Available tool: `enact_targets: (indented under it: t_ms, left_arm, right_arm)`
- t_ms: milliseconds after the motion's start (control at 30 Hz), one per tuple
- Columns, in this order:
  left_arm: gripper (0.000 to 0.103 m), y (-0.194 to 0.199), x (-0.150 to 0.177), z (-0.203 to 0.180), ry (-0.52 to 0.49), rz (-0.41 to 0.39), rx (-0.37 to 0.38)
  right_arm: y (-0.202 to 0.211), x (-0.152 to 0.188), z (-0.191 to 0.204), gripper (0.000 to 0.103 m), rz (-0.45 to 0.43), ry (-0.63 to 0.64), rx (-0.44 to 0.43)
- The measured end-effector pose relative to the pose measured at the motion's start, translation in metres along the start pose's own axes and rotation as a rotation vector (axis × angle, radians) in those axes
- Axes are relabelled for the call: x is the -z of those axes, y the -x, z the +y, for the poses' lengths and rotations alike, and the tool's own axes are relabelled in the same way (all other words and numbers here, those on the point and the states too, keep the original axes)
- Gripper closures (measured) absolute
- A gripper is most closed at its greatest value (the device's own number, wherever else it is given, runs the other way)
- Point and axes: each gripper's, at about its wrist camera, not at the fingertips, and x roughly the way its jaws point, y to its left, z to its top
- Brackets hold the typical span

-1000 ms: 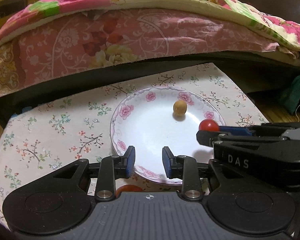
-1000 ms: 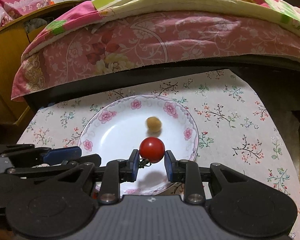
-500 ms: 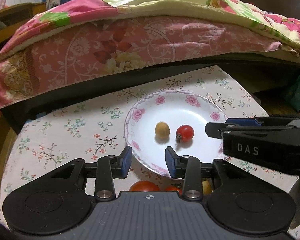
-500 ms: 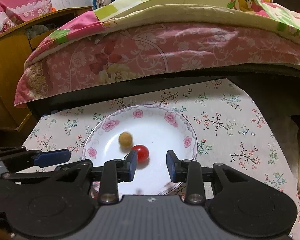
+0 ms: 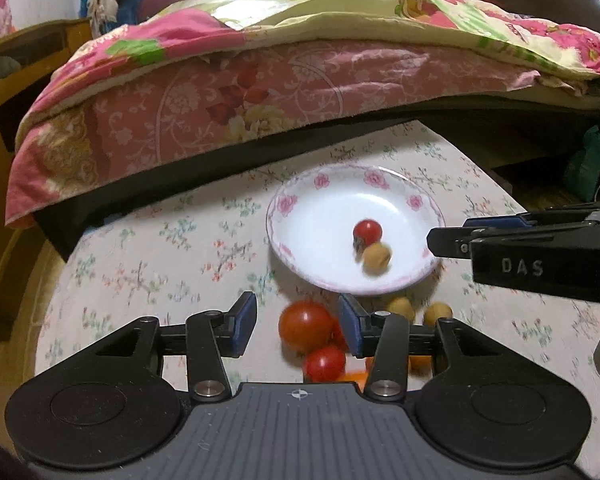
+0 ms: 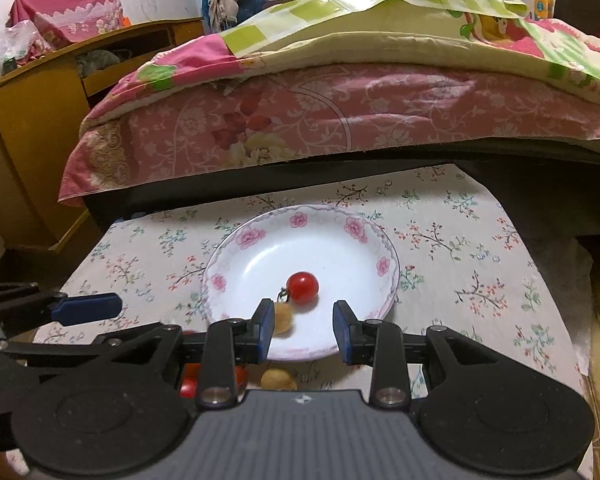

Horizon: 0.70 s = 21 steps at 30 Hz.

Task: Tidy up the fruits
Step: 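Move both tools back from the plate toward the fruit pile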

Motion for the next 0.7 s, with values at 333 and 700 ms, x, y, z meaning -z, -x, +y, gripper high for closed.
enact_targets:
  t_ms: [333, 700]
  left_arm:
    - [0.047, 0.022, 0.034, -0.007, -0.028, 0.043, 0.068]
    - [0.047, 0.015, 0.054, -0.012, -0.063, 0.061, 0.143]
  right_arm:
    - [0.026, 0.039, 0.011, 0.072, 0.074, 0.010, -0.032]
    - [0.018, 0.059, 0.002, 0.071, 0.144, 0.068, 0.000]
